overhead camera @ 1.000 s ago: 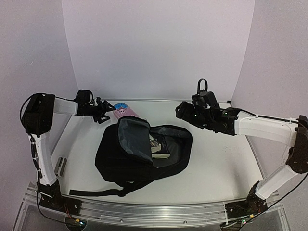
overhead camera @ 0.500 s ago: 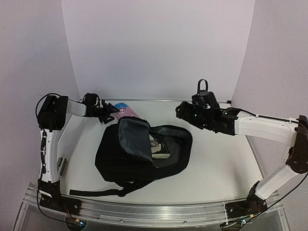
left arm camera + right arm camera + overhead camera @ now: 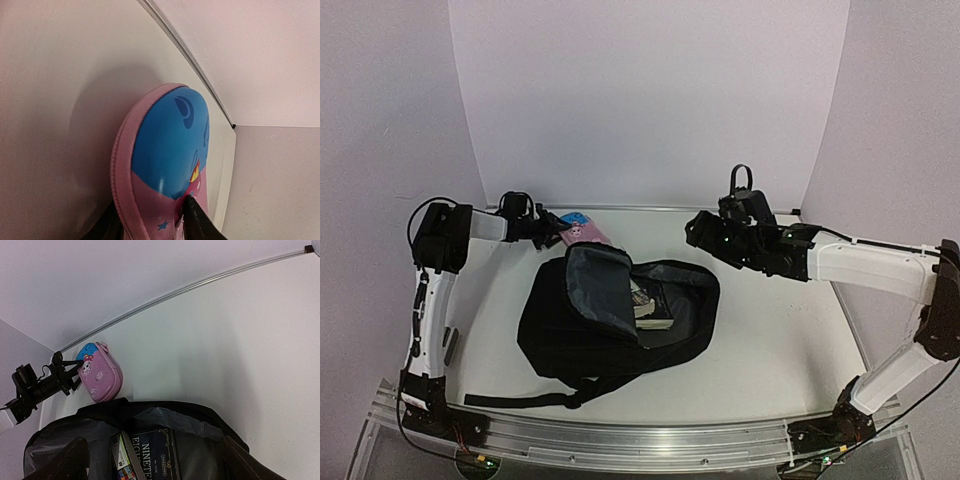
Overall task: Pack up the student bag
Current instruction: Pick up the stationery from the center of the board.
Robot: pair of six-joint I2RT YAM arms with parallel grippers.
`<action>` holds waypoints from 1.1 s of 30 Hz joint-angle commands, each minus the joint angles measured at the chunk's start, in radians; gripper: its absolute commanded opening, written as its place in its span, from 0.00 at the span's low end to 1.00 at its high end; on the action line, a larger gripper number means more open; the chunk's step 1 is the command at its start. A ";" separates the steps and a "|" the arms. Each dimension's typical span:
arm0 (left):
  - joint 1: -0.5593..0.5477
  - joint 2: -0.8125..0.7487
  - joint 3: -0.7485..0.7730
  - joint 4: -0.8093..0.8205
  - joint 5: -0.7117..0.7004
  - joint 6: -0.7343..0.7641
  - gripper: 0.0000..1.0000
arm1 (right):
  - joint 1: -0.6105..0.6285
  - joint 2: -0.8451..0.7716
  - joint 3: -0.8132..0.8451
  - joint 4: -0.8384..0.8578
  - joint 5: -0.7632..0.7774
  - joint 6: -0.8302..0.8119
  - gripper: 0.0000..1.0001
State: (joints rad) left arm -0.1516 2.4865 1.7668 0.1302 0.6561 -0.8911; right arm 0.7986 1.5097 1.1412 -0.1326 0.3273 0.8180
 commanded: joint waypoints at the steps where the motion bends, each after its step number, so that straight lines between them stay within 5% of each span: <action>1: -0.009 0.018 0.009 0.078 0.017 -0.048 0.27 | -0.004 -0.018 0.035 0.001 0.013 0.011 0.83; 6: -0.007 -0.117 -0.062 0.115 -0.005 0.007 0.14 | -0.004 -0.037 0.041 0.001 0.022 -0.022 0.83; 14: -0.007 -0.421 -0.169 0.170 0.005 0.136 0.10 | -0.003 -0.057 0.112 -0.001 -0.016 -0.215 0.85; 20: -0.030 -0.621 -0.320 0.321 0.036 0.040 0.09 | -0.003 -0.032 0.148 0.031 -0.103 -0.176 0.91; 28: -0.167 -0.845 -0.499 0.424 -0.053 -0.042 0.09 | 0.001 0.033 0.037 0.454 -0.392 0.018 0.96; 33: -0.226 -0.949 -0.591 0.509 -0.102 -0.140 0.09 | 0.014 0.102 0.049 0.541 -0.449 0.039 0.97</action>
State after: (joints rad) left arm -0.3565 1.6450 1.2258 0.4864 0.6097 -0.9293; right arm 0.8017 1.5592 1.1911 0.2396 -0.0204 0.8041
